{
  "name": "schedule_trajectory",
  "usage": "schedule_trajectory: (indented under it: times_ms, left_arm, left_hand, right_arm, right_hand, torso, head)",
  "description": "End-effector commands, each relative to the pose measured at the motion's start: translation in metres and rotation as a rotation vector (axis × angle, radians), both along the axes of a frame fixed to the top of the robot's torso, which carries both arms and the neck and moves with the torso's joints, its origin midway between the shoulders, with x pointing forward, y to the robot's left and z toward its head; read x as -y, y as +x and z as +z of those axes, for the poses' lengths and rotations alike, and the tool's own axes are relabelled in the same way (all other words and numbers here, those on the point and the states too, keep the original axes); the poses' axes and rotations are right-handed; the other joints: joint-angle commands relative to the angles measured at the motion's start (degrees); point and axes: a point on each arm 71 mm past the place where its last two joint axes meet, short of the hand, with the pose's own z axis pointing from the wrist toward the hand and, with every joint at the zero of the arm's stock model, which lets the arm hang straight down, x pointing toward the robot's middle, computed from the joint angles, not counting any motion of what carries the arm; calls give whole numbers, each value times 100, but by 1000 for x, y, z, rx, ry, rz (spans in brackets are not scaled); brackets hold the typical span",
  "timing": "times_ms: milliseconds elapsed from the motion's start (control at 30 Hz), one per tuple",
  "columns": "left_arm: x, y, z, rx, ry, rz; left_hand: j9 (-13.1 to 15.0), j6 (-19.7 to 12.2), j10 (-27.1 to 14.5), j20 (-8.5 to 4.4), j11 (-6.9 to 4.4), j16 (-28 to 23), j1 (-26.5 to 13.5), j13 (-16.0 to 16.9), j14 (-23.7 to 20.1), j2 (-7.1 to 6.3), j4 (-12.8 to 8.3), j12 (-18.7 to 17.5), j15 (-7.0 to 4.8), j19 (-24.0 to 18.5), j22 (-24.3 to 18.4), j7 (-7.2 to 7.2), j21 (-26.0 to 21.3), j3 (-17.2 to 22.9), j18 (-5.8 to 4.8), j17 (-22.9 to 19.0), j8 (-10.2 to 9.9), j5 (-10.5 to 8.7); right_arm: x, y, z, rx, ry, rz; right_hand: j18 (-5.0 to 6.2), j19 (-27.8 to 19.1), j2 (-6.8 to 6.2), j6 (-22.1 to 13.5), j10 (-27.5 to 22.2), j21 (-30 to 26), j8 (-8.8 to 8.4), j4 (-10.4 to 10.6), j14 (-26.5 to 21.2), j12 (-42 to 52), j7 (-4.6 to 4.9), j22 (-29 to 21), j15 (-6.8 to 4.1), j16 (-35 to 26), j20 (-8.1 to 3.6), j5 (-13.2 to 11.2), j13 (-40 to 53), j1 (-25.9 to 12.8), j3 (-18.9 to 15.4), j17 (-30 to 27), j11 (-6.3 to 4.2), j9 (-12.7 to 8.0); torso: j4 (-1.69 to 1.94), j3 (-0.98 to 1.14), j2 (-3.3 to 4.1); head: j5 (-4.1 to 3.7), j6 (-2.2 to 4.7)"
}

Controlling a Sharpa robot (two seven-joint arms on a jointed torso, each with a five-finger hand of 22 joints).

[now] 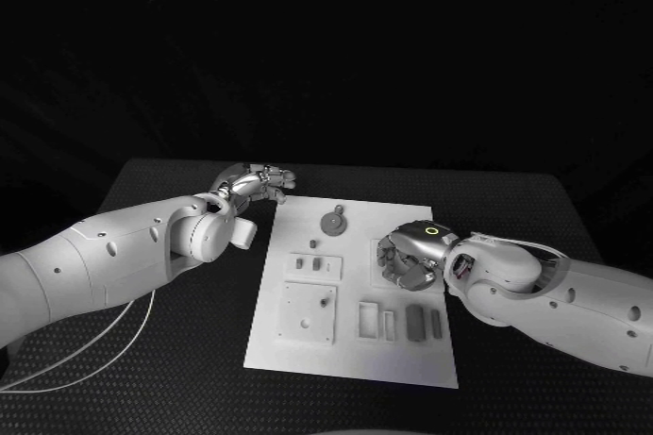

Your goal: Assemble the parts on the task board

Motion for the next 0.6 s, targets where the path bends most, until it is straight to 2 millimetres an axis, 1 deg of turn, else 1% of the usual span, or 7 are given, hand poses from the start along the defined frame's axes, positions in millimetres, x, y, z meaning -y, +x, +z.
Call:
schedule_trajectory:
  times_ms: [33,100,200,267,333,500,600]
  left_arm:
    - [2,0,1,1,-11,-14]
    - [2,0,1,1,-11,-14]
    - [2,0,1,1,-11,-15]
    - [2,0,1,1,-11,-14]
    - [2,0,1,1,-11,-14]
    - [3,0,1,1,-11,-14]
    - [3,0,1,1,-11,-14]
  left_hand:
    - [-9,-43,-10,16,27,-21,-53,5,38,15,13,8,0,33,10,0,-28,-17,64,7,-11,-30]
    - [-9,-44,-10,16,27,-21,-52,5,38,15,13,7,0,33,10,0,-29,-17,64,7,-10,-30]
    - [-9,-45,-11,16,28,-22,-52,4,38,15,14,7,0,33,11,0,-30,-17,64,8,-10,-30]
    - [-9,-45,-12,16,28,-23,-52,4,38,15,15,7,0,33,11,0,-30,-17,64,9,-10,-30]
    - [-9,-46,-13,16,28,-24,-52,4,38,16,15,7,0,33,12,0,-31,-17,64,9,-10,-30]
    - [-9,-47,-13,16,28,-25,-52,4,38,17,16,7,1,33,13,0,-32,-17,64,11,-10,-30]
    - [-9,-49,-14,17,29,-27,-58,4,39,23,23,7,1,35,14,1,-34,-18,63,13,-9,-30]
  right_arm:
    - [-1,-1,-1,15,-18,17]
    - [-2,-1,-1,19,-20,20]
    - [-2,-1,0,35,-19,20]
    - [-3,-1,1,58,-17,19]
    - [-4,-1,2,67,-8,19]
    - [-6,-3,4,85,-3,24]
    - [-8,-4,5,93,6,30]
  right_hand:
    - [179,44,74,70,67,46,41,-14,-9,39,-1,110,-49,38,6,-33,13,20,70,-10,-10,0]
    - [179,52,122,111,100,61,53,-41,-1,57,-16,112,-62,56,-2,-33,21,54,110,-12,-24,4]
    - [179,61,229,178,152,87,65,-147,10,86,-42,111,-88,91,-20,-32,35,207,276,-17,-50,3]
    - [179,88,276,227,193,119,75,-173,34,110,-56,114,-101,125,-24,-33,47,221,335,-16,-64,3]
    - [179,135,295,277,237,167,84,-193,73,136,-73,116,-121,170,-39,-32,62,219,369,-14,-84,4]
    - [179,213,340,363,316,252,104,-234,144,190,-103,112,-158,236,-85,-34,104,196,380,-23,-121,20]
    - [179,238,432,379,330,291,107,-270,165,212,-109,109,-173,263,-108,-33,138,148,308,-32,-136,42]
  torso:
    - [-6,4,-2]
    - [-7,5,-1]
    - [-5,3,-1]
    - [-3,1,-1]
    - [1,1,0]
    - [1,-1,-4]
    - [6,-3,-3]
  head:
    - [6,-6]
    - [9,-5]
    - [3,-5]
    - [-1,-2]
    - [-1,-5]
    - [-3,3]
    - [-4,4]
